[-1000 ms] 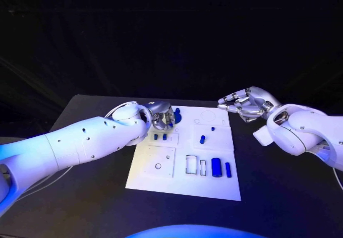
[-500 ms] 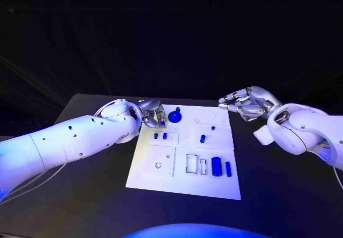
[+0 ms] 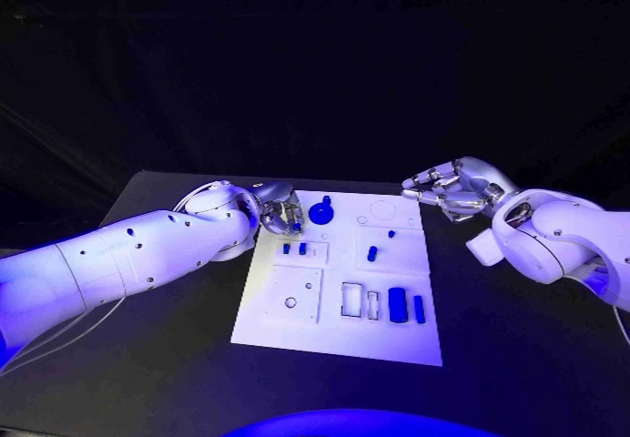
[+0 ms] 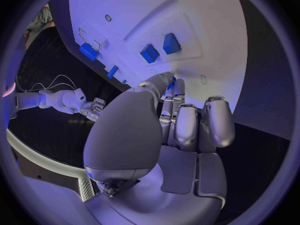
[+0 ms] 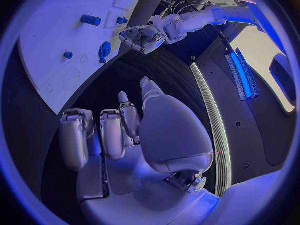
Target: Assemble the parts on the task board
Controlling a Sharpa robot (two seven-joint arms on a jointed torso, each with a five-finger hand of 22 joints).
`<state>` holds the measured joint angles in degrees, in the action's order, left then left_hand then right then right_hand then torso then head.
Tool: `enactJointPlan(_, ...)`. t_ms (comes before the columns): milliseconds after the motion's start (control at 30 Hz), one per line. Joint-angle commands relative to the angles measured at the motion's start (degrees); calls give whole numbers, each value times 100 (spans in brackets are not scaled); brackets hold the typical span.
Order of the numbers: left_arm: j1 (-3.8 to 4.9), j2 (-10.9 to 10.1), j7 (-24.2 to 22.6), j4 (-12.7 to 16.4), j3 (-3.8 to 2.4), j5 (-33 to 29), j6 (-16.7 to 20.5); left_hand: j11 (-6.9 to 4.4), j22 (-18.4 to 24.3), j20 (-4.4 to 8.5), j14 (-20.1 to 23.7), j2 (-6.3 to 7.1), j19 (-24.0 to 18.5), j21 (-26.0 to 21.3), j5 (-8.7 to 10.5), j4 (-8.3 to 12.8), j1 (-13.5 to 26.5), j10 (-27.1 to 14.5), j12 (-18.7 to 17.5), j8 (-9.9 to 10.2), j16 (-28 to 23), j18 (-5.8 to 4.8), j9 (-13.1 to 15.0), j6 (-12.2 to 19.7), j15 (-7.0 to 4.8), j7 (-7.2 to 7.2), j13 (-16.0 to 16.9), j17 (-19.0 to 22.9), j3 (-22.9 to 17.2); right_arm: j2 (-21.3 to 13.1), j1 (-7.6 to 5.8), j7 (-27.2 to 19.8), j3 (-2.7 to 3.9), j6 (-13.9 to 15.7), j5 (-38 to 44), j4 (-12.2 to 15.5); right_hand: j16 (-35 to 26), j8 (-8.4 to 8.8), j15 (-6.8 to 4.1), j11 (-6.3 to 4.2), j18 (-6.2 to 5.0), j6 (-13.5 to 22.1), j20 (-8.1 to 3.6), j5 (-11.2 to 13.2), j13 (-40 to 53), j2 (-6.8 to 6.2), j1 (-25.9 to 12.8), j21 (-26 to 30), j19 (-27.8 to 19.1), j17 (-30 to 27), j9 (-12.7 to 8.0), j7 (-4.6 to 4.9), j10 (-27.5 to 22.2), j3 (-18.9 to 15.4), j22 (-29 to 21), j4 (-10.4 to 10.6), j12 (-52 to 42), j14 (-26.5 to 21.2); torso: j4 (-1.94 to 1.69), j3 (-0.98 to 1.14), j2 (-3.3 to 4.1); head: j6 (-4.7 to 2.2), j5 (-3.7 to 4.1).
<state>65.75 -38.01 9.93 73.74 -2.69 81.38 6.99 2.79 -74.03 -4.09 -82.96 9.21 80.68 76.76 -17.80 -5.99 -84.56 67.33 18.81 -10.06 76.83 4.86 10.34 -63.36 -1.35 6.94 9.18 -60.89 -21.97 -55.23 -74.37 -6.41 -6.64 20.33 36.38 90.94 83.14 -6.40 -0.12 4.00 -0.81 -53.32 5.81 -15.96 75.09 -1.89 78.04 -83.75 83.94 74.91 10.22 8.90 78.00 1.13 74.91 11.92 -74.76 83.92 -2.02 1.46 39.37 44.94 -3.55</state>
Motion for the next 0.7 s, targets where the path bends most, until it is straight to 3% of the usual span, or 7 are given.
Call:
enactJointPlan(33, -5, 39, 2, -21, -4, -44, -116, 2, 6, -14, 0, 10, -18, -24, 30, 2, 67, 32, -38, 15, -11, -58, 9, -16, 4, -8, -6, 5, 26, 4, 3, -46, 1, -47, 39, 5, -16, 29, -42, -14, -80, -40, -31, -38, 162, 47, -5, 2, 281, 567, -6, -6, 45, 7, 1059, -38, -27, 372, 3, -1, 1, 3, 10)
enactJointPlan(700, -24, 163, 15, -202, -2, -47, -248, 5, 25, -11, 9, 7, -31, -41, 31, 1, 76, 34, -59, 30, -24, -52, 3, -13, 5, -3, -7, 32, 26, 15, 5, -51, 1, -48, 41, 4, -16, 29, -42, -14, -80, -40, -31, -38, 162, 47, -5, 2, 281, 567, -6, -6, 45, 7, 1059, -38, -27, 372, -1, -4, -1, 9, 17)
